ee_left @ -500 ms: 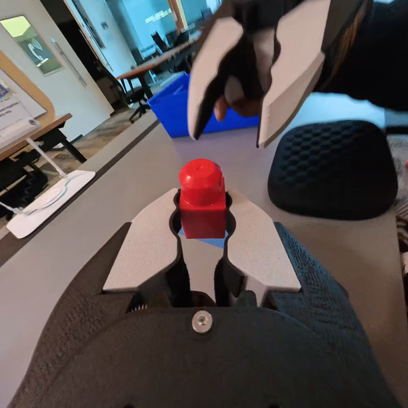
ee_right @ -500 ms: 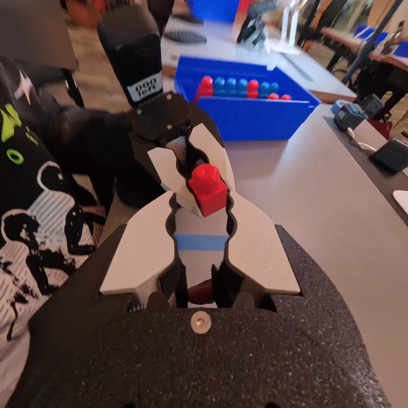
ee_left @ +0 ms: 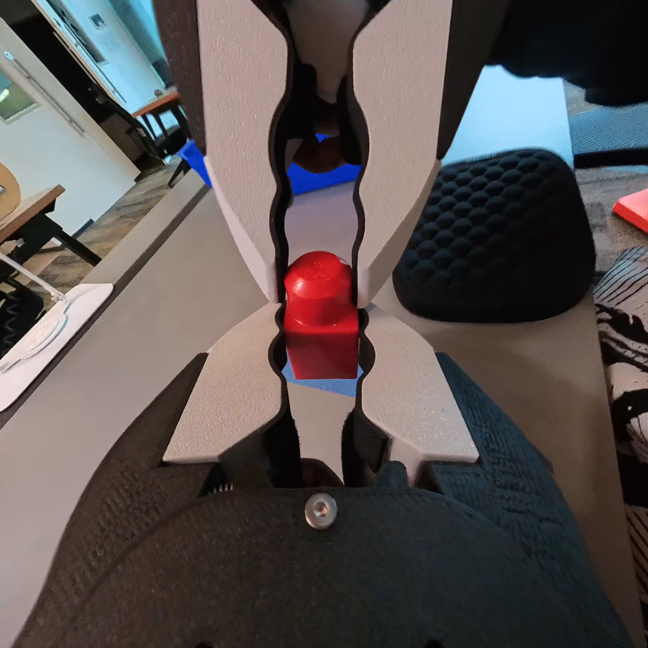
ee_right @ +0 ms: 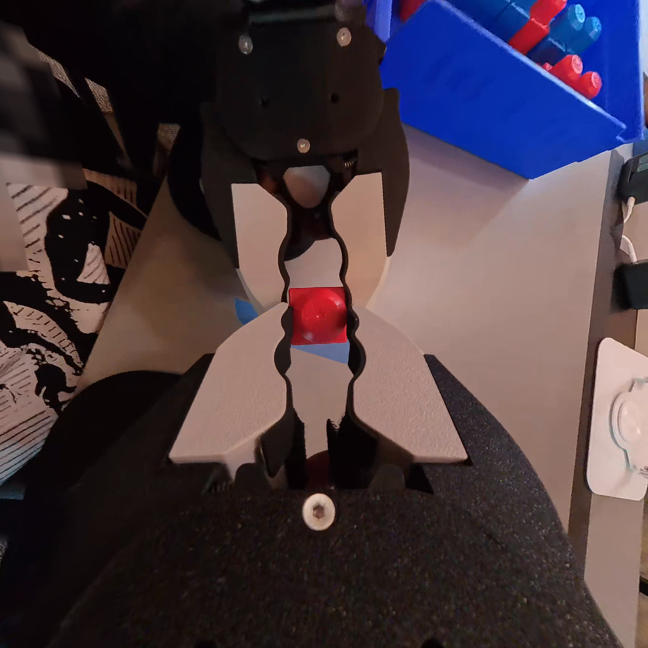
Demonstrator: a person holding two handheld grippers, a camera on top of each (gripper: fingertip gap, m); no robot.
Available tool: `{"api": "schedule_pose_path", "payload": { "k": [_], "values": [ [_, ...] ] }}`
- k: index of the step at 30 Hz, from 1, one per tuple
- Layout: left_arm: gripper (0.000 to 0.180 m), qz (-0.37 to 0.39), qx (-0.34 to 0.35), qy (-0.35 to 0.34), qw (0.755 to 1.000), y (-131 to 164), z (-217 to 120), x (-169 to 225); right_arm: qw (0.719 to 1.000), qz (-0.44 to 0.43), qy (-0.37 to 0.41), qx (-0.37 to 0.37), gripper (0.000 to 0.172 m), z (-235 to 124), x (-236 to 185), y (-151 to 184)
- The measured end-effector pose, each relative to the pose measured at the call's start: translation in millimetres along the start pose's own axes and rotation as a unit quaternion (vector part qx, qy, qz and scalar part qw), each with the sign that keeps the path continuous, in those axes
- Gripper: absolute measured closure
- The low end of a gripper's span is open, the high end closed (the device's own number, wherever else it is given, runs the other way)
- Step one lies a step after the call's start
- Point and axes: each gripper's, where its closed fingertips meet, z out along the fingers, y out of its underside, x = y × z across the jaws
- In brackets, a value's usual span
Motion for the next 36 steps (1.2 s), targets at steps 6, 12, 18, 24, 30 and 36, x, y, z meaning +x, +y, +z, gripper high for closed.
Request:
{"api": "schedule_pose_path", "payload": {
  "k": [6,12,18,24,30,36],
  "values": [
    [0.103,-0.089,0.128,-0.029,0.987,-28,-19,-23,0.995,0.054,0.076,0.021,0.143,-86,25,14],
    [0.09,-0.15,0.175,-0.052,0.972,-33,-31,-42,0.973,0.158,0.151,-0.075,0.143,-194,30,108],
    [0.091,-0.16,0.178,-0.064,0.969,-31,-31,-48,0.961,0.207,0.106,-0.147,0.143,-220,2,210],
    [0.093,-0.168,0.179,-0.076,0.966,-28,-33,-53,0.969,0.185,0.009,-0.163,0.142,-183,-14,257],
    [0.094,-0.172,0.177,-0.076,0.966,-26,-32,-54,0.965,0.196,-0.048,-0.166,0.142,-160,-25,274],
    [0.094,-0.171,0.174,-0.075,0.967,-25,-31,-54,0.967,0.201,-0.048,-0.147,0.142,-152,-27,277]
  ]
}}
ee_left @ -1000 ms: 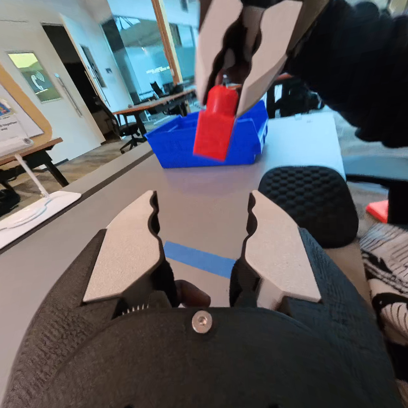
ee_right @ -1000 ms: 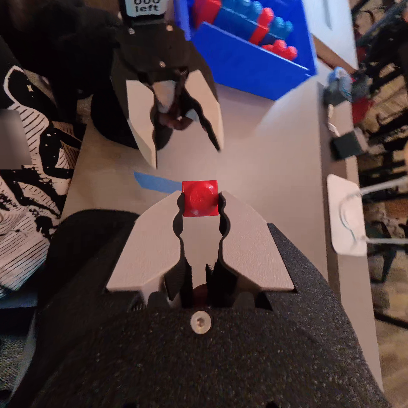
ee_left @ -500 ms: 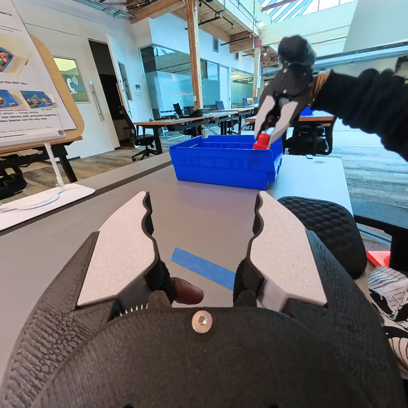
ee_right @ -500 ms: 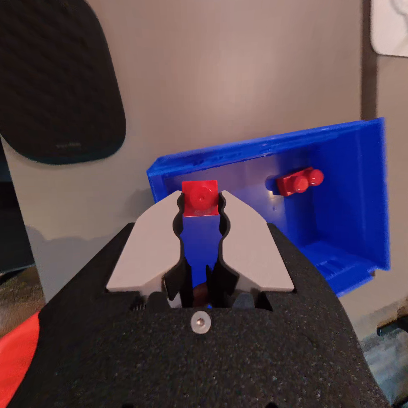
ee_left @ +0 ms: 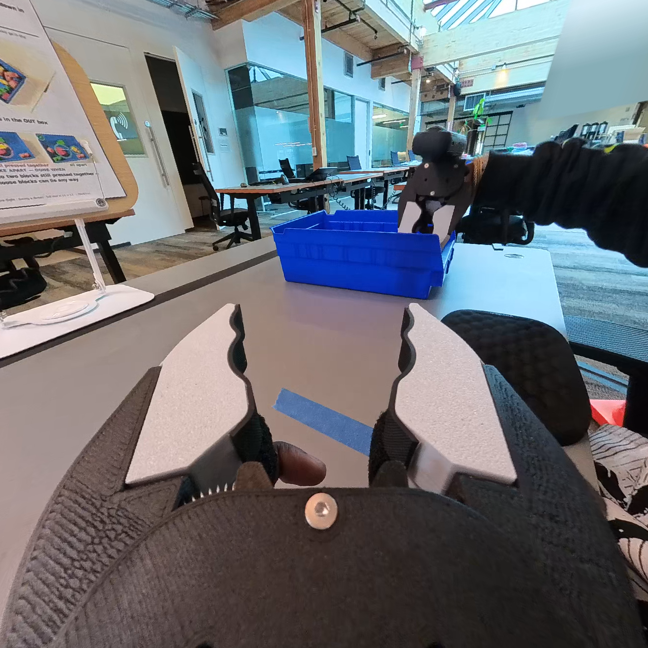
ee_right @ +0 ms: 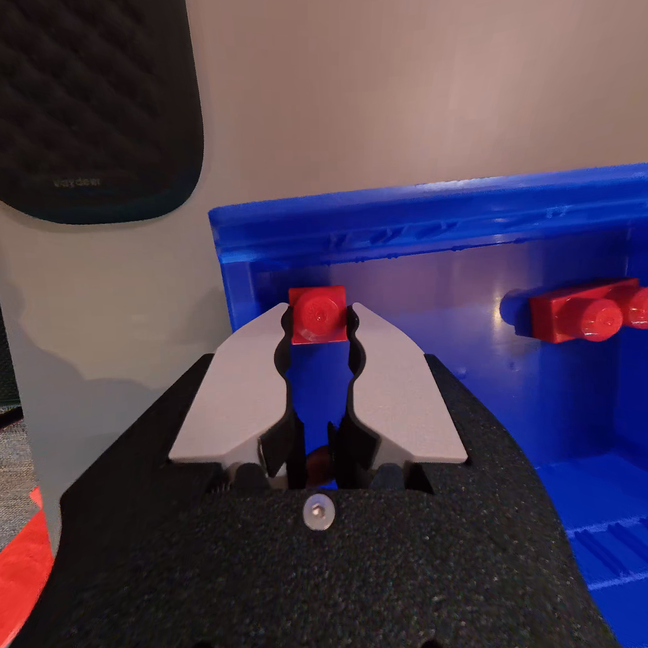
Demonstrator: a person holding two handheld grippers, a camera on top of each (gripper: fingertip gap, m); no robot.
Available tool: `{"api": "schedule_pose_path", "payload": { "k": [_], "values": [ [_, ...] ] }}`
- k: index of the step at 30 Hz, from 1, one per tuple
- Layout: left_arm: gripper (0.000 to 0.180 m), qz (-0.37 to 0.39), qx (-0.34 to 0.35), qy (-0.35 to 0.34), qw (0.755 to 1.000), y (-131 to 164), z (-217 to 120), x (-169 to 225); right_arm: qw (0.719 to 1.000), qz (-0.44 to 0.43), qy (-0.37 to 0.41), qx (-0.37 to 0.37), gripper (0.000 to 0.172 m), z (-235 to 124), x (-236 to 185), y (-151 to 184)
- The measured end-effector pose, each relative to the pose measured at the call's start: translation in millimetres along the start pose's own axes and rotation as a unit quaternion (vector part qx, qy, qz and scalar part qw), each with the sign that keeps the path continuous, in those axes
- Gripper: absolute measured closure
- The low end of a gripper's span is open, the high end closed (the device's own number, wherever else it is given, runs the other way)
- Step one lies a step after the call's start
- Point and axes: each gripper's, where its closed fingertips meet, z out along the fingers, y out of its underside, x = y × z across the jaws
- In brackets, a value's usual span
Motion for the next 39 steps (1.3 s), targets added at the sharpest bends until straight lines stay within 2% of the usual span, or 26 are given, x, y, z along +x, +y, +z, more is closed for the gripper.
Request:
{"api": "schedule_pose_path", "payload": {
  "k": [3,6,10,12,14,16,18,21,24,27,30,35,39],
  "values": [
    [0.094,-0.002,0.001,0.0,1.0,0,0,0,1.0,0.006,0.002,0.002,0.141,0,0,2],
    [0.095,-0.003,-0.001,0.001,1.0,0,0,0,0.999,0.034,0.02,0.002,0.12,-7,3,0],
    [0.095,0.001,-0.003,0.001,1.0,0,0,1,0.986,0.087,0.115,0.078,0.114,-41,17,-23],
    [0.095,0.001,-0.004,0.001,1.0,1,0,1,0.962,0.13,0.207,0.12,0.111,-65,27,-38],
    [0.095,0.001,-0.005,-0.001,1.0,1,1,0,0.923,0.183,0.298,0.159,0.109,-89,30,-53],
    [0.096,0.0,-0.004,-0.002,1.0,1,0,0,0.886,0.229,0.335,0.225,0.109,-98,21,-78],
    [0.096,-0.002,-0.005,-0.005,1.0,1,0,-1,0.861,0.261,0.331,0.285,0.109,-91,8,-105],
    [0.096,-0.007,-0.006,-0.011,1.0,1,0,-3,0.83,0.307,0.334,0.325,0.11,-66,2,-129],
    [0.097,-0.012,0.0,-0.018,1.0,-1,-3,-5,0.836,0.32,0.331,0.298,0.1,-34,1,-145],
    [0.097,-0.023,-0.001,-0.029,0.999,0,-4,-9,0.804,0.333,0.352,0.345,0.101,-30,6,-161],
    [0.097,-0.027,-0.001,-0.043,0.999,0,-5,-13,0.768,0.367,0.373,0.368,0.103,-18,10,-161],
    [0.097,-0.02,-0.004,-0.069,0.997,-1,-8,-19,0.748,0.368,0.425,0.353,0.102,3,9,-151],
    [0.097,-0.024,-0.01,-0.075,0.997,2,-8,-20,0.744,0.356,0.433,0.362,0.103,9,10,-152]
  ]
}}
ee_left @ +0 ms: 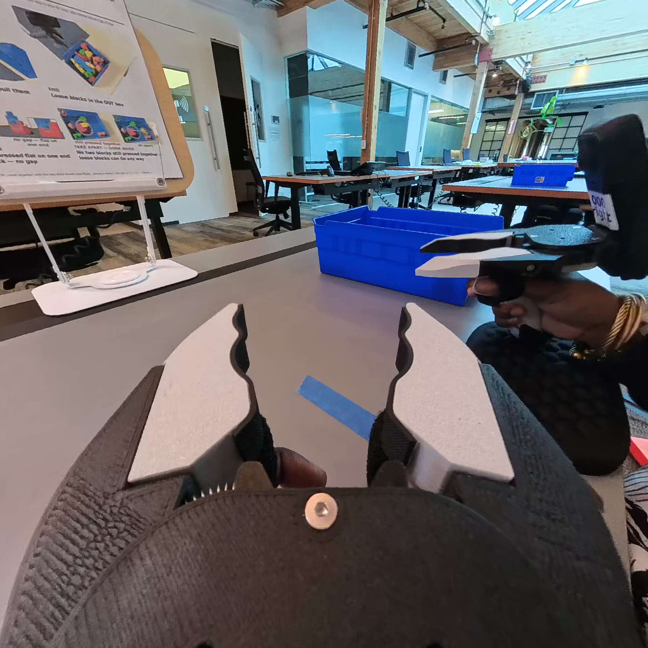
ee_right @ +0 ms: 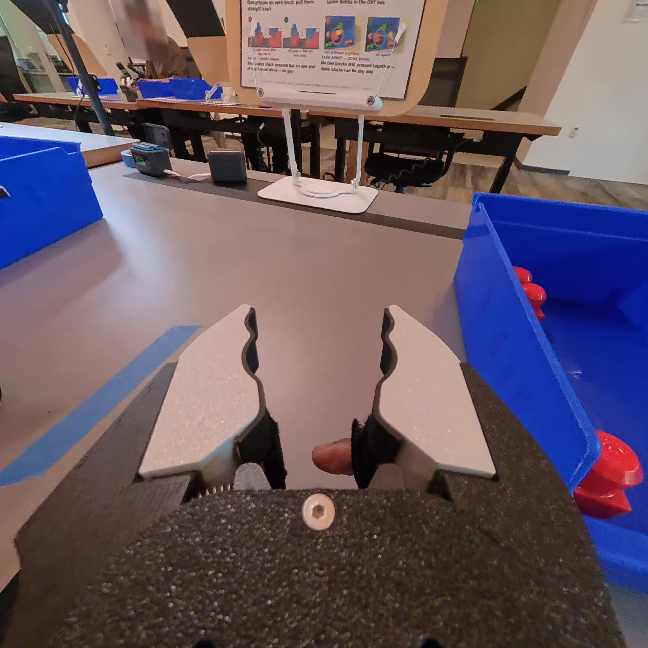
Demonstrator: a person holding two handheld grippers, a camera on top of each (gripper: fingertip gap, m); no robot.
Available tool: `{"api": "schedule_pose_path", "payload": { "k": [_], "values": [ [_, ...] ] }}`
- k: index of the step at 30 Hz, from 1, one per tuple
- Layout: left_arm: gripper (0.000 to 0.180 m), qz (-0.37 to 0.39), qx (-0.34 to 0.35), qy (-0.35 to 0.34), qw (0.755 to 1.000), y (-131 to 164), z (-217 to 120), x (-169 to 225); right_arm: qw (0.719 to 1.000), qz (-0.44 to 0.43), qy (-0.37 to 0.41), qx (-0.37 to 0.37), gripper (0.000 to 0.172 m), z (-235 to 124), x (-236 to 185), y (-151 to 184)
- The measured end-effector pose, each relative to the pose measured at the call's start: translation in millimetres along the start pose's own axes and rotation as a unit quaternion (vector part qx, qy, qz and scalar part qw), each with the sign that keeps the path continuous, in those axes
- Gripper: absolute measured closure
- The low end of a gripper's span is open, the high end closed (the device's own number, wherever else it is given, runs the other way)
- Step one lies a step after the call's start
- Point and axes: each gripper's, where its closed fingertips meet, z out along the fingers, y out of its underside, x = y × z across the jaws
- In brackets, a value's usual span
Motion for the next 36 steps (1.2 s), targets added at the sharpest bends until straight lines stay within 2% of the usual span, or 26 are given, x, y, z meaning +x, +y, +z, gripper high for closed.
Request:
{"api": "schedule_pose_path", "payload": {
  "k": [4,7,9,11,13,15,17,20,22,27,32,35,36],
  "values": [
    [0.098,0.011,-0.025,-0.011,1.0,-4,-7,-5,1.0,0.003,-0.013,-0.012,0.102,3,-3,5],
    [0.1,0.037,-0.12,-0.037,0.991,-12,-33,-30,1.0,0.003,-0.017,-0.01,0.103,2,-4,5],
    [0.1,0.021,-0.139,-0.068,0.988,-33,-57,-58,1.0,-0.001,-0.02,-0.013,0.104,3,-6,6],
    [0.103,0.013,-0.156,-0.128,0.979,-53,-81,-99,1.0,-0.009,-0.023,-0.017,0.103,4,-8,8],
    [0.106,-0.004,-0.202,-0.181,0.962,-59,-103,-142,0.999,-0.017,-0.024,-0.017,0.103,3,-10,8],
    [0.107,-0.019,-0.281,-0.222,0.933,-46,-121,-188,0.999,-0.02,-0.024,-0.016,0.104,3,-10,8],
    [0.106,-0.031,-0.365,-0.26,0.894,-20,-135,-233,0.999,-0.019,-0.027,-0.02,0.104,4,-11,9],
    [0.102,-0.092,-0.46,-0.258,0.845,21,-141,-267,0.999,-0.014,-0.029,-0.021,0.104,4,-11,9],
    [0.102,-0.099,-0.503,-0.271,0.814,41,-145,-284,0.999,-0.013,-0.028,-0.016,0.105,4,-10,8],
    [0.107,-0.125,-0.537,-0.299,0.779,66,-144,-308,0.999,-0.011,-0.029,-0.01,0.106,2,-10,7],
    [0.119,-0.128,-0.537,-0.302,0.778,73,-138,-316,0.999,-0.014,-0.029,-0.011,0.107,3,-10,7],
    [0.138,-0.117,-0.557,-0.299,0.766,79,-142,-316,0.999,-0.016,-0.029,-0.011,0.107,3,-10,7],
    [0.139,-0.113,-0.557,-0.298,0.767,79,-142,-315,0.999,-0.016,-0.029,-0.011,0.108,3,-11,7]
  ]
}}
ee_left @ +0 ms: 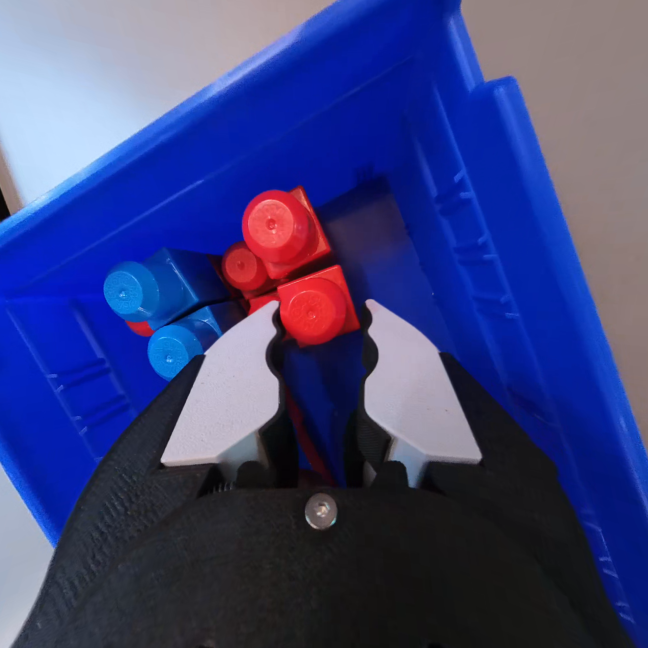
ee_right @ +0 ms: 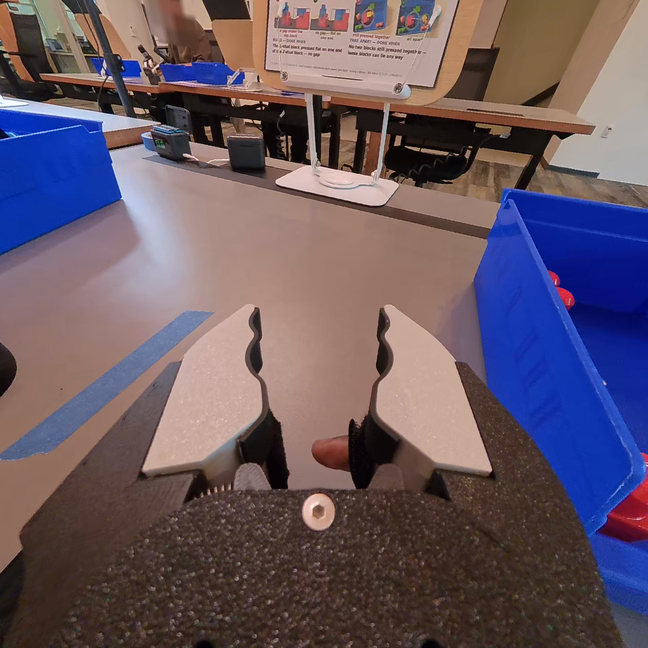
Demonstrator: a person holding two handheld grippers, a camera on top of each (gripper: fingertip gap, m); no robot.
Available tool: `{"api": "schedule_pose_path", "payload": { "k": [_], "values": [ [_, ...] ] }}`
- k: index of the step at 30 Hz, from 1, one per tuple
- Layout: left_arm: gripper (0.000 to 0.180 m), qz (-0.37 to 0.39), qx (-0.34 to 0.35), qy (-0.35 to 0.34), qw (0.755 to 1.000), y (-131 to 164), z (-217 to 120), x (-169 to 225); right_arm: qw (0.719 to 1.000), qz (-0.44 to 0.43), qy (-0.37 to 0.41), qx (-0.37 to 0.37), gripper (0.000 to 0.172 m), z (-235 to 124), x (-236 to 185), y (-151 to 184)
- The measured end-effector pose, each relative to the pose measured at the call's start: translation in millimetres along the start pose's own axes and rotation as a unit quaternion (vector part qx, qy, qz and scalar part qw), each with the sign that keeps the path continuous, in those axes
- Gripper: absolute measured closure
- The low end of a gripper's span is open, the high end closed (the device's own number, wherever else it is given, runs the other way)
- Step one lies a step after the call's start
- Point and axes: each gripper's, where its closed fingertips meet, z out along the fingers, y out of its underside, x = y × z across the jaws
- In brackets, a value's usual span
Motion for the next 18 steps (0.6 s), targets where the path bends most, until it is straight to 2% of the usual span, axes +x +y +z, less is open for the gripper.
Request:
{"api": "schedule_pose_path", "payload": {
  "k": [2,5,9,11,14,16,18],
  "values": [
    [0.14,0.004,-0.003,0.007,1.0,4,-3,2,1.0,0.001,0.0,0.001,0.108,0,0,0],
    [0.14,0.002,0.045,0.013,0.999,-2,-20,4,1.0,0.0,-0.002,0.001,0.108,0,0,0],
    [0.141,0.002,0.183,0.04,0.982,-18,-75,18,1.0,-0.006,-0.006,0.001,0.109,0,-3,0],
    [0.141,0.006,0.291,0.097,0.952,-31,-117,40,1.0,-0.012,-0.009,-0.001,0.109,0,-4,0],
    [0.141,0.021,0.448,0.165,0.879,-39,-184,81,1.0,-0.024,-0.012,-0.003,0.11,1,-7,1],
    [0.141,0.041,0.506,0.19,0.84,-34,-212,111,0.999,-0.032,-0.013,-0.003,0.11,0,-9,1],
    [0.141,0.059,0.558,0.245,0.791,-25,-235,148,0.999,-0.042,-0.015,0.001,0.11,0,-11,0]
  ]
}}
